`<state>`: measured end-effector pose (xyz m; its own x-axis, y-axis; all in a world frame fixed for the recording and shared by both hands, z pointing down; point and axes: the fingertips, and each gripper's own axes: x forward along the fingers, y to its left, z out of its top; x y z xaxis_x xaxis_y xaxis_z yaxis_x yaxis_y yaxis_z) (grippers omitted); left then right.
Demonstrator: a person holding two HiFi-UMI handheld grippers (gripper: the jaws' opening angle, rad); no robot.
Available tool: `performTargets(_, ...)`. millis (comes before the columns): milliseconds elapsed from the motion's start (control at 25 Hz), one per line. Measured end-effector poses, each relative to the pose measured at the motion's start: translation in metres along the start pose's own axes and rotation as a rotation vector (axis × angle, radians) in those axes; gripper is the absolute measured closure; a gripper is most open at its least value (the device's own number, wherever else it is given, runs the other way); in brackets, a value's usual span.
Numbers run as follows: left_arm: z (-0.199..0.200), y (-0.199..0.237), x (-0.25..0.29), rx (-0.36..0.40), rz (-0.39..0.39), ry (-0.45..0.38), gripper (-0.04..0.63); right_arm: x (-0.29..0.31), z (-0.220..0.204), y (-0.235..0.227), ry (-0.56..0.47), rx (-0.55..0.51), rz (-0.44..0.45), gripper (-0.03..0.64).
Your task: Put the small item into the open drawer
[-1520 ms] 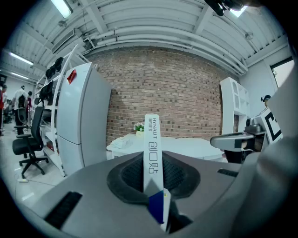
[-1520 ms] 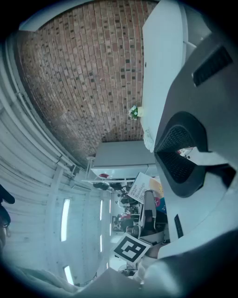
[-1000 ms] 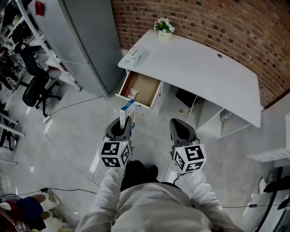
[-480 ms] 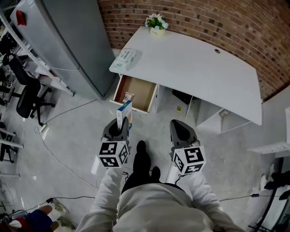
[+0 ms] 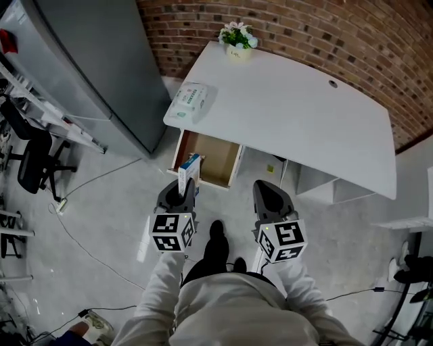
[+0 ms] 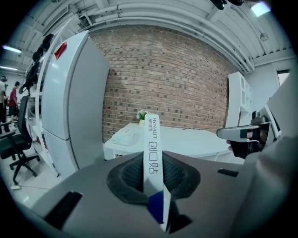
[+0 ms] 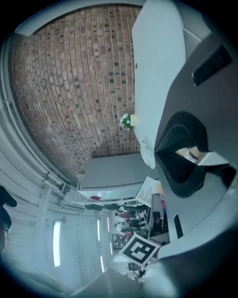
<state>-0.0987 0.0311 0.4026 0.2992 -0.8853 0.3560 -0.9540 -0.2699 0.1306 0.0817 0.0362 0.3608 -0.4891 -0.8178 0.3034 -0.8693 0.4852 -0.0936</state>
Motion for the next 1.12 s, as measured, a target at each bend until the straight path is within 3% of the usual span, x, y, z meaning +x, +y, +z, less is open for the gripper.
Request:
performTargets(480, -0.001, 0.047, 0.051, -0.012, -0.065, 0.032, 0.526, 0.058, 0.013, 0.003, 0.025, -0.007, -0.091, 0.591)
performTargets(840, -0.024, 0.053, 0.075, -0.027, -0.092, 0.091, 0.526, 0.072, 0.003, -0.008, 0.044, 0.02, -0.143, 0.591)
performTargets(1120, -0.041, 0.049, 0.102, -0.026, -0.103, 0.137, 0.526, 0.089, 0.001, -0.022, 0.047, 0.034, -0.134, 0.591)
